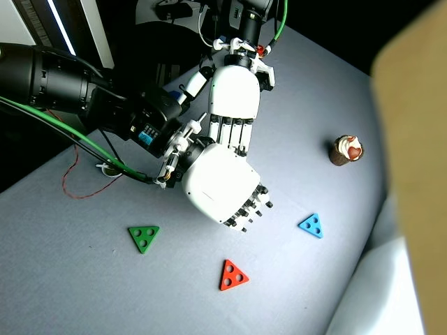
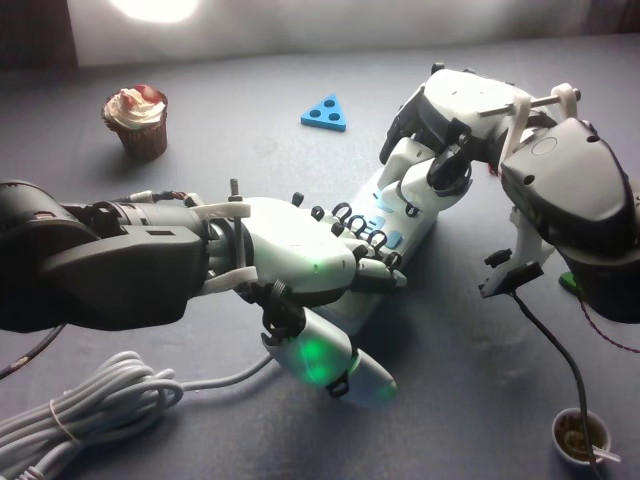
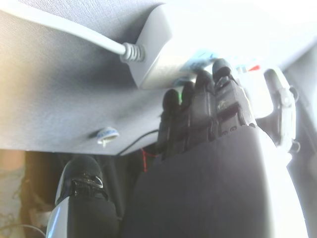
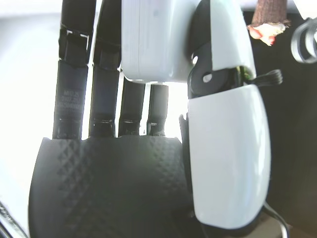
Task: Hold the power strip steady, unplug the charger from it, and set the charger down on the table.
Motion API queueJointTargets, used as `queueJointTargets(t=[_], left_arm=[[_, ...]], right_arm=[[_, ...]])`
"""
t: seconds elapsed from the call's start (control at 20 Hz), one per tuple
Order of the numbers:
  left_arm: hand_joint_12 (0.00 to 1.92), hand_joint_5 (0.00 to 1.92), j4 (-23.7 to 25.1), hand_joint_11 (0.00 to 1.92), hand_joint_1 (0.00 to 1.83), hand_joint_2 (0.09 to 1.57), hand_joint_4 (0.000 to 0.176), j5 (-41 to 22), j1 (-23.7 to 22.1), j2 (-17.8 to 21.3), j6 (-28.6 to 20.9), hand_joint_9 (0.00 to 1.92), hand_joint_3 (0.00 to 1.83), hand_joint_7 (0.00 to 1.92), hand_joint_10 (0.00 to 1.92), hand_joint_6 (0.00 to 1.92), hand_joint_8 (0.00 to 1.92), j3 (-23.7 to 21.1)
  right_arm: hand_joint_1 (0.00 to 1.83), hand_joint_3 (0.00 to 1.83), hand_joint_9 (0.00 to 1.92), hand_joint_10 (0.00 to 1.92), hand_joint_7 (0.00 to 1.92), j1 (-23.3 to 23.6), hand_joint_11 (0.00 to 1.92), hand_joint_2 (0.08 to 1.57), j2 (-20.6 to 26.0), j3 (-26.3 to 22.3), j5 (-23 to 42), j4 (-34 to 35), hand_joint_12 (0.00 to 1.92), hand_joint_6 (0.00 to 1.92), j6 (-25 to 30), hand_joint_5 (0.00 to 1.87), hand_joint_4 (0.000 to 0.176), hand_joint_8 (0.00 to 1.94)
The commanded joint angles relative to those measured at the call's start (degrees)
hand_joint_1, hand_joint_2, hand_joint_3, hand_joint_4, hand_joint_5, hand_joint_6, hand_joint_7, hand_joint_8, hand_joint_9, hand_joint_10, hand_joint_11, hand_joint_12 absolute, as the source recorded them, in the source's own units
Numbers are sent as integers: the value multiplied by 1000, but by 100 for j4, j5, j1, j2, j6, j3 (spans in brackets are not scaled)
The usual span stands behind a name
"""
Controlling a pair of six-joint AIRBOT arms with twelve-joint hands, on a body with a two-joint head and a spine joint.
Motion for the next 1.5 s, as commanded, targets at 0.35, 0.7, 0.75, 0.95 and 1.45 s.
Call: queueJointTargets(t=[0.35, 0.7, 0.75, 0.95, 1.45], left_arm=[[132, 132, -101, 16, 65, 1069, 0, -219, -21, -53, -9, 96, 0, 133, 0, 1, 0, 24], [136, 137, -105, 18, 66, 1066, 0, -223, -59, -47, -8, 109, 0, 147, 4, 0, 3, 25], [136, 137, -106, 18, 66, 1066, 0, -220, -70, -44, -8, 109, 0, 147, 4, 0, 3, 24], [133, 145, -106, 10, 87, 1069, 0, -210, -109, -38, -8, 103, 0, 147, 1, 2, 1, 18], [118, 131, -106, 10, 75, 1068, 0, -203, -116, -5, -7, 94, 0, 138, 2, 4, 5, -1]], right_arm=[[1387, 0, 1028, 1005, 1143, 180, 901, 1067, 255, 10, 257, -484, 746, 955, 42, 966, 0, 651], [1384, 1, 1095, 921, 1237, 248, 921, 1044, 728, -310, 2, -1485, 671, 902, -75, 1006, 0, 456], [1384, 1, 1095, 921, 1237, 250, 921, 1044, 802, -369, -92, -1584, 671, 902, -302, 1006, 0, 456], [1379, 0, 1083, 928, 1229, 147, 877, 1051, 1184, -638, -679, -2720, 703, 941, -1047, 984, 0, 462], [1244, 0, 1109, 170, 1157, -168, 896, 1090, 1847, -1071, -1840, -7035, 667, 1085, -1049, 931, 0, 653]])
